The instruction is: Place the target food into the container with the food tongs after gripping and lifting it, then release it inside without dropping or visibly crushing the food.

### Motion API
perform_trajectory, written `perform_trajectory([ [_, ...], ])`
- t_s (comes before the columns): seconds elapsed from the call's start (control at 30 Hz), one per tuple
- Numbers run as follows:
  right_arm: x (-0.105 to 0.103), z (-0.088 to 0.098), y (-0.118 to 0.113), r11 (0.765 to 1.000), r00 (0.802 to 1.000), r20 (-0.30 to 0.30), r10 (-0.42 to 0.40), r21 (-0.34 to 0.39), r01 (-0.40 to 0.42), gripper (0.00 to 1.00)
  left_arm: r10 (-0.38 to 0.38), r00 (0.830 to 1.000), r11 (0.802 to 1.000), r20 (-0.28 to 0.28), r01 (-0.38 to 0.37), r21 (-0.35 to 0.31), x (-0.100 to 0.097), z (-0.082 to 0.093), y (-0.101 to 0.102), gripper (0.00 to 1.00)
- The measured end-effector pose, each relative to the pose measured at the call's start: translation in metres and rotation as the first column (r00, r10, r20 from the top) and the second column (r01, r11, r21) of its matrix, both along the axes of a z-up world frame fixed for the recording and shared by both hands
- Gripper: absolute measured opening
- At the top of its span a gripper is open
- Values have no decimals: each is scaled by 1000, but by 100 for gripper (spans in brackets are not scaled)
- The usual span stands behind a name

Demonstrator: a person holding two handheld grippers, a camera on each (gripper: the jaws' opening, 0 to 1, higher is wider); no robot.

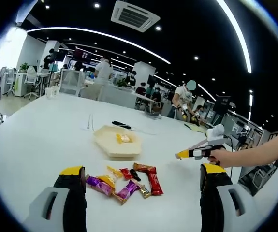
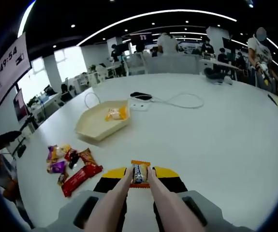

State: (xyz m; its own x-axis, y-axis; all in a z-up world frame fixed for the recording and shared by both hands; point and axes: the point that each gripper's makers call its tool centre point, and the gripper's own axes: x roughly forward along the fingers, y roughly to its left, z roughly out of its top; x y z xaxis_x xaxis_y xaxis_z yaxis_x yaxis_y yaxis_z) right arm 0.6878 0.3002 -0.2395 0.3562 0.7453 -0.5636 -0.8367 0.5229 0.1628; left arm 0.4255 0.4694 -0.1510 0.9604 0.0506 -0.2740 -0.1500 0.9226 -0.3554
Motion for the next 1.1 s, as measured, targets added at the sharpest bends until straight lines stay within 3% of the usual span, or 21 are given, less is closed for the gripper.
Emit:
perform_trajectory([
  [0.2, 7, 13, -4, 999, 999, 20, -42, -6, 42, 18, -28, 999, 999, 40, 29, -16, 9, 5, 1, 99],
  [0.37, 3, 30, 4, 999, 998, 47, -44, -5, 44, 18, -70, 997, 998, 39, 70, -1, 6, 3, 1, 99],
  [0.47, 4, 40, 8, 998, 997, 54, -57, -4, 57, 18, -88, 995, 995, 44, 90, -47, -2, -2, 2, 99],
  [0.6, 4, 41, 8, 995, 994, 46, -101, 2, 101, 18, -132, 990, 991, 46, 133, -10, -7, -3, 5, 99],
  [0.77, -2, 46, 13, 993, 990, 82, -117, -6, 118, 18, -146, 986, 989, 75, 147, -18, -12, -1, 17, 99],
  [0.83, -2, 52, 16, 989, 986, 69, -149, 23, 147, 18, -167, 985, 986, 52, 167, -5, -13, -7, 20, 99],
  [0.9, -3, 54, 21, 989, 986, 69, -149, 27, 147, 18, -165, 985, 986, 46, 165, 1, -17, -7, 25, 99],
  [1.0, -1, 55, 26, 991, 987, 88, -135, 23, 133, 19, -140, 987, 990, 85, 139, 11, -18, -2, 31, 99],
  [1.1, 0, 55, 30, 994, 989, 95, -114, 7, 114, 19, -115, 990, 993, 79, 114, 19, -17, -10, 34, 99],
])
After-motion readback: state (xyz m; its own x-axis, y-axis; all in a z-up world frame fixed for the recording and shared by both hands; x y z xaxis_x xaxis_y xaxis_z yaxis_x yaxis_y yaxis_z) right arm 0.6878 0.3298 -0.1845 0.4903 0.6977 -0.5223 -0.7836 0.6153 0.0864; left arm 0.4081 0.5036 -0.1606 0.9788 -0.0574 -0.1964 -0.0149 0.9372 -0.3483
